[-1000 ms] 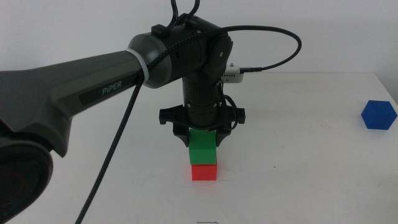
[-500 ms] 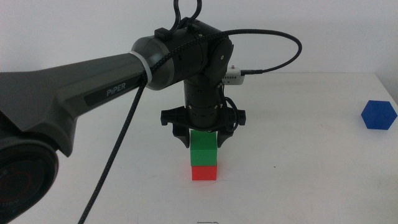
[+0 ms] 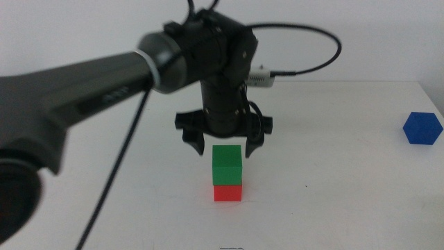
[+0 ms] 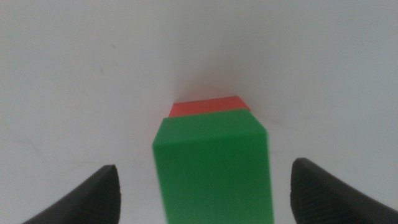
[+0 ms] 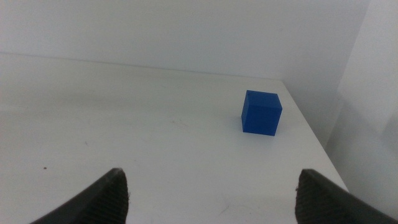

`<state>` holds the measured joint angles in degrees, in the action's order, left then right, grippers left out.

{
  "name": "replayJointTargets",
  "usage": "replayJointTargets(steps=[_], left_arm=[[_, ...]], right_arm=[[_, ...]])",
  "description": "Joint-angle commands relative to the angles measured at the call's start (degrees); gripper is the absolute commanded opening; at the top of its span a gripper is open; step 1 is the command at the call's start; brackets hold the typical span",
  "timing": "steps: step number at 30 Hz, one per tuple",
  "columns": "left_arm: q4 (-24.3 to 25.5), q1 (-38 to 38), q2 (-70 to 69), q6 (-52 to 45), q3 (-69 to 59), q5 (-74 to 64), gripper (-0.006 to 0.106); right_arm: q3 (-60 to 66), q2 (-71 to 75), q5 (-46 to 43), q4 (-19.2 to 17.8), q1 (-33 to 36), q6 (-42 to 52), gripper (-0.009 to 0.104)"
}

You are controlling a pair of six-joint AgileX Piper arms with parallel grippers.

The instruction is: Stack red cubes first, then green, then blue cubes in a specific spot.

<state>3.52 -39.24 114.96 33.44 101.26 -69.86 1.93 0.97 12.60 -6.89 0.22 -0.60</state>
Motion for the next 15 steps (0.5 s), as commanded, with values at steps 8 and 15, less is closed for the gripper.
replayJointTargets(steps=[8,15], left_arm=[[2.35,0.06,-19.83,-12.28,1.78,-5.74,0.094],[4.01,0.06,-34.72,-26.09,1.78,-5.68,0.094]], right_arm=[[-1.29,0.88,-4.23,-0.55,0.13,0.60,0.094],[-1.29,0.88,-4.23,-0.55,0.13,0.60,0.094]])
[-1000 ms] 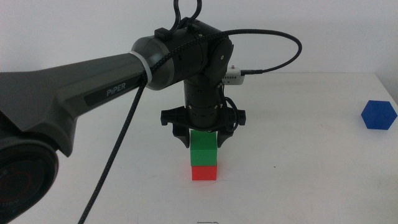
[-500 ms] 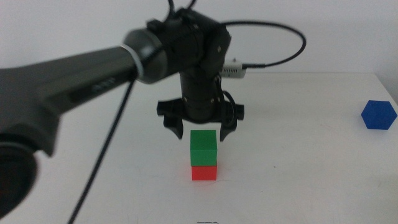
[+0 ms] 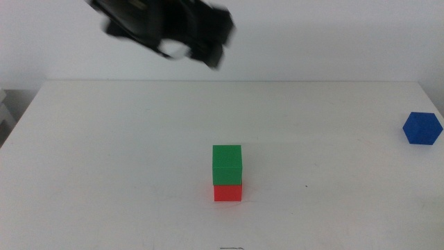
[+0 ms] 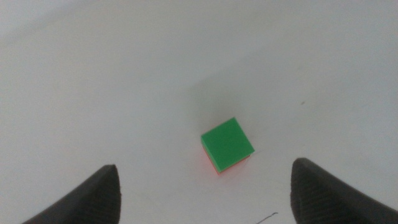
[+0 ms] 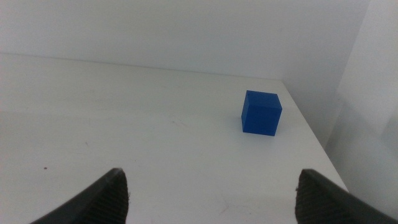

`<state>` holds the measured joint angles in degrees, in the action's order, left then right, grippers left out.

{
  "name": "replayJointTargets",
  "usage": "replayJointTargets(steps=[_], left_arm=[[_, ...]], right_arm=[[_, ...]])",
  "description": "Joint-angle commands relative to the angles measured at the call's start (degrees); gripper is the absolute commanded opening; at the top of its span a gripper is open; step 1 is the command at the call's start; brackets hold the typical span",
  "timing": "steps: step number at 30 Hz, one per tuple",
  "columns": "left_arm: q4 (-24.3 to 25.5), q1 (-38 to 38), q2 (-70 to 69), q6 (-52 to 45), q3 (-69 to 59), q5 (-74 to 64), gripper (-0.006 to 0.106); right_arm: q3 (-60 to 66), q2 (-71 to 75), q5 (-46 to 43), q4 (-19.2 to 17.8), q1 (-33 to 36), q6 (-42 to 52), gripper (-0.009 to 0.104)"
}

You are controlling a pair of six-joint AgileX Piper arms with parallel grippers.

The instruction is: Stack red cubes first, then green, then blue cubes in a specific spot.

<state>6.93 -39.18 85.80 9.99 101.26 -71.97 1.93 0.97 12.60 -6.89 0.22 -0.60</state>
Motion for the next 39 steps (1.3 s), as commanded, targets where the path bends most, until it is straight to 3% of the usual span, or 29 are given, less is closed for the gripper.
replayJointTargets(steps=[1,6,15,25,39], left_arm=[[0.20,0.00,-7.98,-3.96,1.78,-3.58,0.094],[-2.02,0.00,-20.99,-6.09,-4.12,-0.99,0.094],[-8.42,0.00,-43.32,-7.66,-26.86,18.50,0.094],[-12.46,0.00,-43.13,-8.25,-28.22,17.46,0.094],[-10.56,0.00,-42.48,-8.20,-28.22,18.18,0.094]], right_arm=[[-1.29,0.88,-4.23,-0.55,0.13,0.60,0.094],[-1.29,0.88,-4.23,-0.55,0.13,0.60,0.094],[-1.29,0.88,-4.23,-0.55,0.13,0.60,0.094],[-1.29,0.88,-4.23,-0.55,0.13,0.60,0.094],[-1.29,0.88,-4.23,-0.55,0.13,0.60,0.094]])
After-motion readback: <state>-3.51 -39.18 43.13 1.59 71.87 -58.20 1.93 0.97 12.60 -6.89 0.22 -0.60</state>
